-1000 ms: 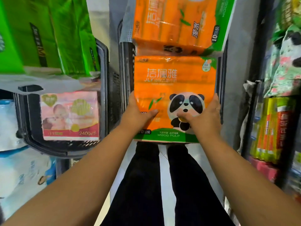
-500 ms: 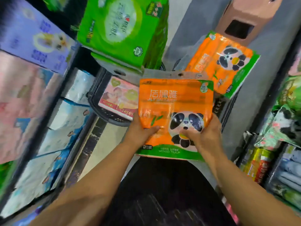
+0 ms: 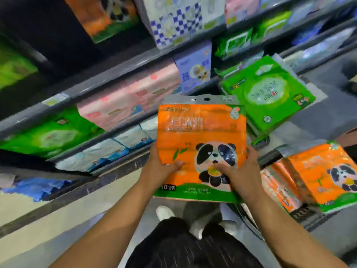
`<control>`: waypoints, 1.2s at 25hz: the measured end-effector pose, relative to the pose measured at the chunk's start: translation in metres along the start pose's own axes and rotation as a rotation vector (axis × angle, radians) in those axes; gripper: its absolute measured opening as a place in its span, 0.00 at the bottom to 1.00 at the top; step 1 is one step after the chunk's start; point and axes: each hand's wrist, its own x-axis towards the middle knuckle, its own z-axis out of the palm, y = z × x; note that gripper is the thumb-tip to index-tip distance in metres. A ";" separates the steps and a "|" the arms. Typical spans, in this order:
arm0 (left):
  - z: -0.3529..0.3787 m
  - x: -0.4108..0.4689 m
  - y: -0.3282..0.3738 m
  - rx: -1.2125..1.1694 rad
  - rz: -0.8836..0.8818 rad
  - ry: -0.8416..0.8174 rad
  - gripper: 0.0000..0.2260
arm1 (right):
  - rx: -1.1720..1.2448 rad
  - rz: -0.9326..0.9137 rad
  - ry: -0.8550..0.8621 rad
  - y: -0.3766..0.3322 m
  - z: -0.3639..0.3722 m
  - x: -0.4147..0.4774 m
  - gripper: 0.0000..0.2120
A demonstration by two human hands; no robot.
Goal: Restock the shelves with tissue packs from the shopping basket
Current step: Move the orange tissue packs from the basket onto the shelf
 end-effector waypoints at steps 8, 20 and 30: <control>-0.155 -0.004 -0.030 -0.104 -0.047 0.215 0.40 | -0.010 -0.177 -0.113 -0.110 0.125 -0.008 0.32; -0.281 0.052 -0.015 -0.142 0.042 0.251 0.39 | -0.113 -0.263 -0.259 -0.232 0.196 0.045 0.34; -0.302 0.151 0.035 -0.132 -0.002 0.271 0.40 | -0.146 -0.288 -0.299 -0.284 0.222 0.159 0.35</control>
